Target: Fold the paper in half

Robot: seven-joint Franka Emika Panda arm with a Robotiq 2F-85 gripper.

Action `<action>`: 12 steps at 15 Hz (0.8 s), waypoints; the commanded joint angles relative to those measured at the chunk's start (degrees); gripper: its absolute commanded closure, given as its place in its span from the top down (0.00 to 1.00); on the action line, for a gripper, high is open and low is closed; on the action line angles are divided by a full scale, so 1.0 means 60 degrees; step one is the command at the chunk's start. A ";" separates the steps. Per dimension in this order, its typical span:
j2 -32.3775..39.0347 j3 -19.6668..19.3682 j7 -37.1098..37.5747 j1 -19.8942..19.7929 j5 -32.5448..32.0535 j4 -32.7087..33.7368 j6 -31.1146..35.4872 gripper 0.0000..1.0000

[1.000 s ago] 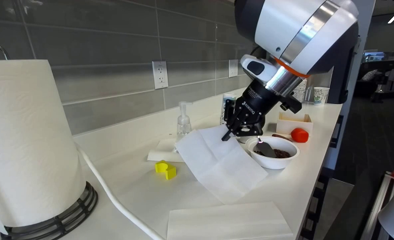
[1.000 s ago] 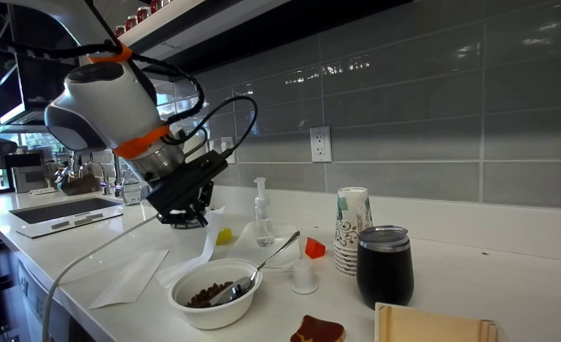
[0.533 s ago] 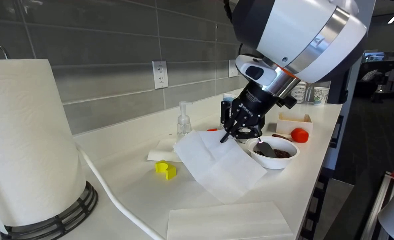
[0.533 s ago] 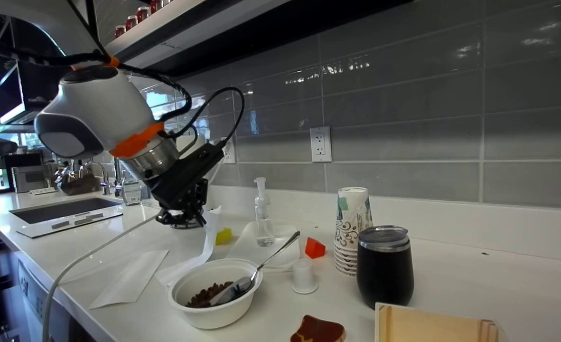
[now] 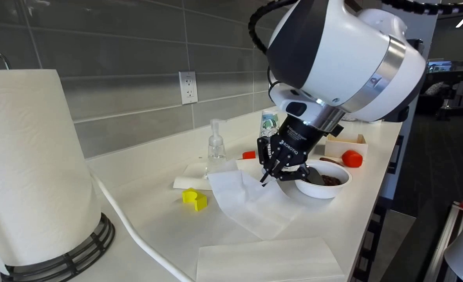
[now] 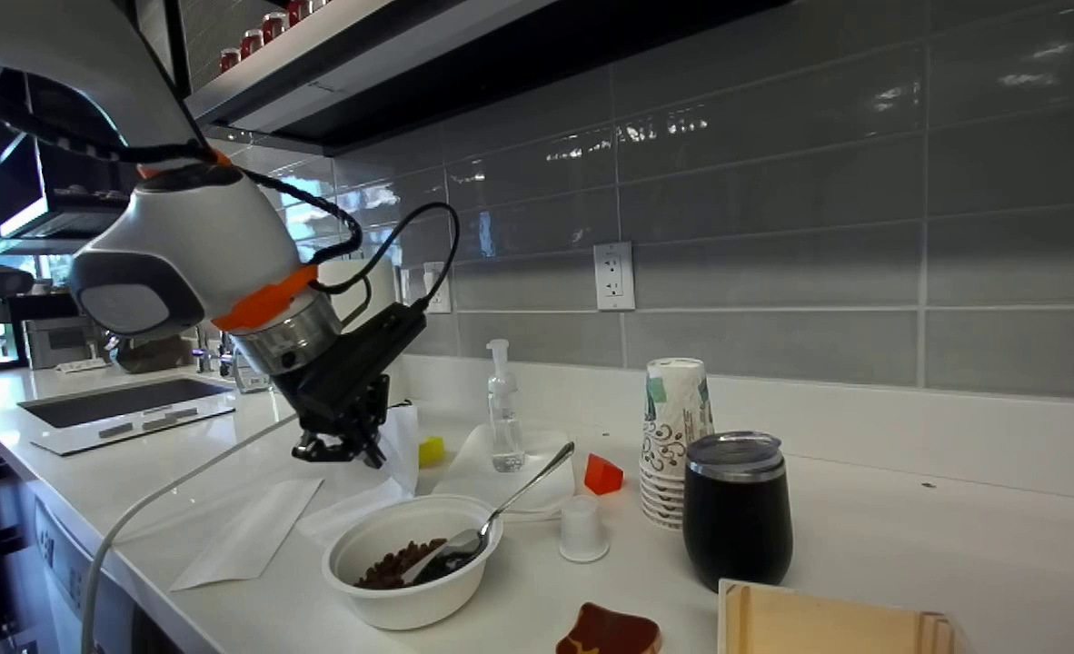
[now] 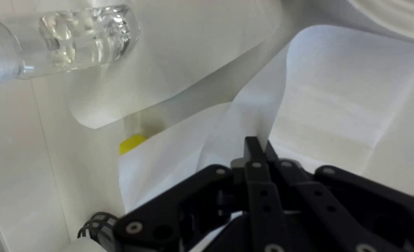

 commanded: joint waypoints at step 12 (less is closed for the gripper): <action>0.1532 -0.0109 -0.0271 -0.0079 -0.3574 0.0003 0.0200 0.00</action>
